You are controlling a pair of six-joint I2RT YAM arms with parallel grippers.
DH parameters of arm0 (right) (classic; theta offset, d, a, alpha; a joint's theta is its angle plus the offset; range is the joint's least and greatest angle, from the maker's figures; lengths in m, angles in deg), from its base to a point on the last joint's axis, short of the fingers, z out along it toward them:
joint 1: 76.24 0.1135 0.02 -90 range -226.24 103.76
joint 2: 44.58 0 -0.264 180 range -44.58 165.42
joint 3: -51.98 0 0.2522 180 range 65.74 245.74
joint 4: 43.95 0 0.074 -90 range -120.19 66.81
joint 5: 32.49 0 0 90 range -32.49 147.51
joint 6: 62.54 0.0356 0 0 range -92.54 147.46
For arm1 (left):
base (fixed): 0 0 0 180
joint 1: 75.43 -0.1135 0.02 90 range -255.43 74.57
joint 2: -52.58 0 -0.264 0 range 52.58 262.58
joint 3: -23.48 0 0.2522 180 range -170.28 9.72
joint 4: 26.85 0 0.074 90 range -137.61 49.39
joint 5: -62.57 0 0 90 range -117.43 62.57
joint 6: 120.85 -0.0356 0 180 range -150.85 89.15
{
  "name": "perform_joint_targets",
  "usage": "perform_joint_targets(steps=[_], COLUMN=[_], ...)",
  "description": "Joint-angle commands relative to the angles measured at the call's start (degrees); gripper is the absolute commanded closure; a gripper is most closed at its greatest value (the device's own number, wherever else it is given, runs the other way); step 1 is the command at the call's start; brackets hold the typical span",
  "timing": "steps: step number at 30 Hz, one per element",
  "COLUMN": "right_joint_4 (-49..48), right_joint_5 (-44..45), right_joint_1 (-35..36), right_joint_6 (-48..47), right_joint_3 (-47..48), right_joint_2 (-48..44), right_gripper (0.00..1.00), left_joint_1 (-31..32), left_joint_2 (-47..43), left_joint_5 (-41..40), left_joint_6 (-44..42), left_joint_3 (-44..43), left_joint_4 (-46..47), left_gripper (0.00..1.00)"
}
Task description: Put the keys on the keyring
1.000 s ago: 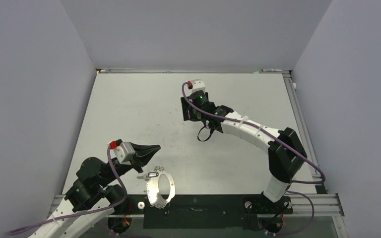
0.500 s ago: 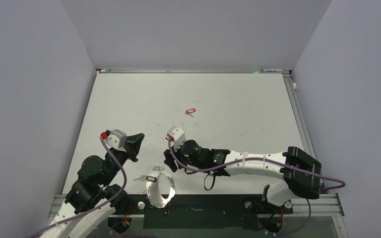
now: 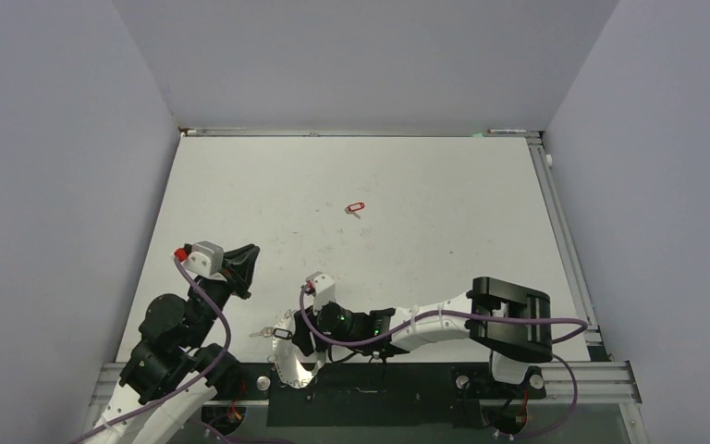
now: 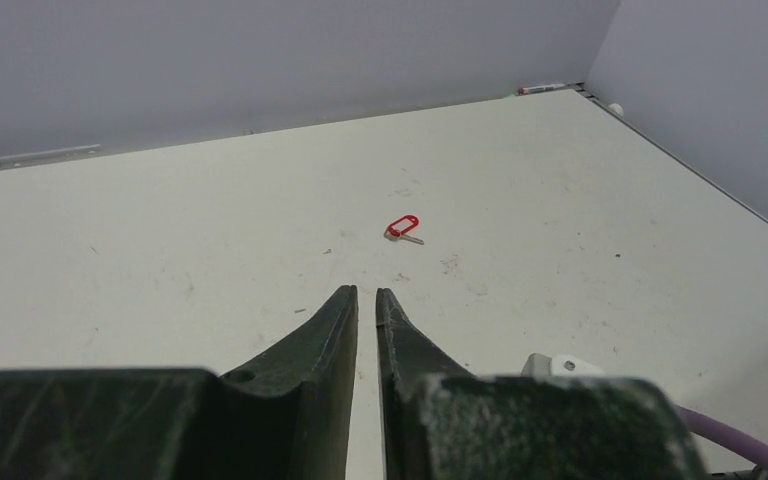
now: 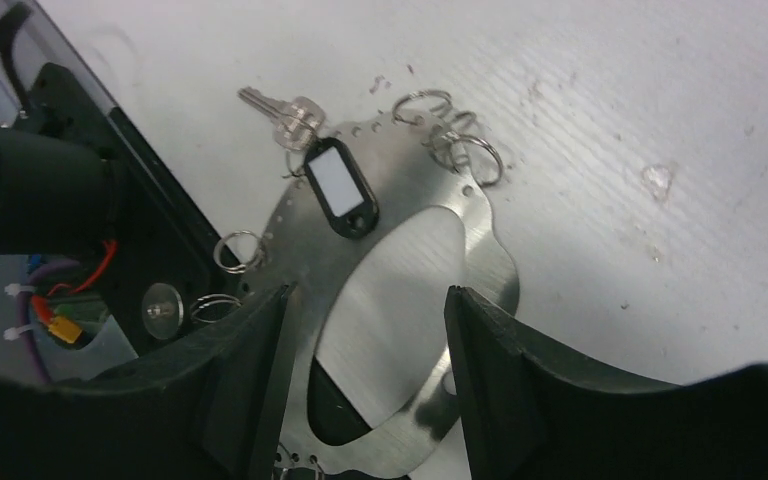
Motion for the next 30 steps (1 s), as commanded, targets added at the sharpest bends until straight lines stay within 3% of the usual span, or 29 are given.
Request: perform_joint_targets(steps=[1, 11, 19, 25, 30], right_joint_4=[-3.19, -3.18, 8.15, 20.08, 15.75], right_joint_5=[-0.04, -1.36, 2.74, 5.3, 3.63], right_joint_1=[-0.85, -8.71, -15.67, -8.39, -1.64], right_joint_6=[8.72, 6.77, -2.34, -6.19, -1.61], right_joint_3=[-2.06, -8.01, -7.35, 0.77, 3.31], right_joint_2=[2.21, 1.06, -7.29, -9.48, -7.72], right_gripper=[0.44, 0.44, 0.43, 0.35, 0.36], left_joint_1=[-0.3, -0.3, -0.3, -0.3, -0.47], left_joint_2=[-0.66, 0.08, 2.73, 4.35, 3.66], left_joint_5=[-0.96, 0.07, 3.29, 3.34, 1.32], left_joint_6=[0.44, 0.09, 0.0, -0.66, -1.46], left_joint_3=[-1.05, -0.88, -1.44, -2.46, -2.64], left_joint_4=[1.68, 1.99, 1.93, 1.17, 1.17], left_gripper=[0.9, 0.87, 0.86, 0.83, 0.83])
